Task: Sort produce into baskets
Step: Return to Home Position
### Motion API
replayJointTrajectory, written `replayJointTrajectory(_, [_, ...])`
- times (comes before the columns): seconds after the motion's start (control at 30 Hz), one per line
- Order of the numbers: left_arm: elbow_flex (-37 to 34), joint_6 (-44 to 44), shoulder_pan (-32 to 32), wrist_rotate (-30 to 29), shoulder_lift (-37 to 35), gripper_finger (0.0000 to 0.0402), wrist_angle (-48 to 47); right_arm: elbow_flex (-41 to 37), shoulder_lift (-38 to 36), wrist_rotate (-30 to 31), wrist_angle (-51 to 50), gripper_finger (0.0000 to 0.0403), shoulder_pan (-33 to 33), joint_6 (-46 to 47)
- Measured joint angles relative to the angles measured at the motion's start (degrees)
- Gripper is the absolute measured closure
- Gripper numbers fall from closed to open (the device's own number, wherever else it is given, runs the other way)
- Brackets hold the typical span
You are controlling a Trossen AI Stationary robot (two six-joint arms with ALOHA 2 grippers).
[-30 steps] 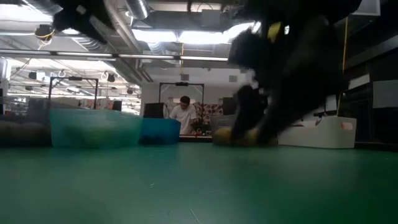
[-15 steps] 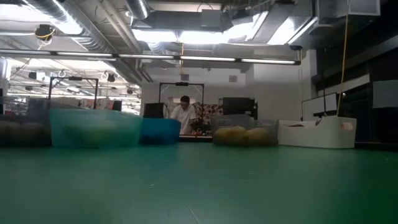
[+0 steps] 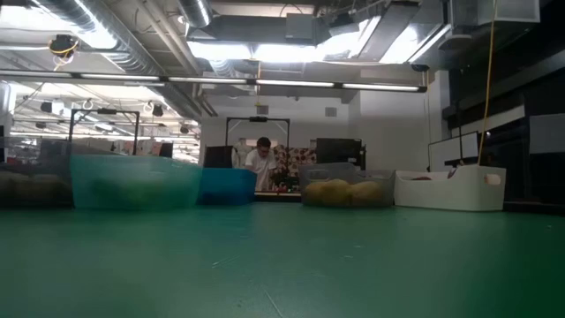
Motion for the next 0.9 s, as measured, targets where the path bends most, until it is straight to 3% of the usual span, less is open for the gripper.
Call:
replayJointTrajectory(0.13, [-6.1, 6.1, -3.5, 0.6, -3.4, 0.0176, 9.9, -6.3, -7.3, 1.7, 1.3, 0.0027, 0.0, 1.4])
replayJointTrajectory(0.37, [-21.7, 8.3, -7.5, 0.6, -12.2, 0.0176, 28.8, -15.9, -17.0, 2.6, 7.0, 0.0026, 0.0, 2.1])
replayJointTrajectory(0.67, [-39.2, 16.3, -8.2, 2.2, -20.1, 0.0176, 52.6, -23.8, -25.1, 5.0, 7.1, 0.0026, 0.0, 7.6])
replayJointTrajectory(0.9, [-48.1, 19.5, -8.2, 5.0, -23.1, 0.0176, 66.0, -28.9, -25.2, 7.6, 8.1, 0.0026, 0.0, 9.9])
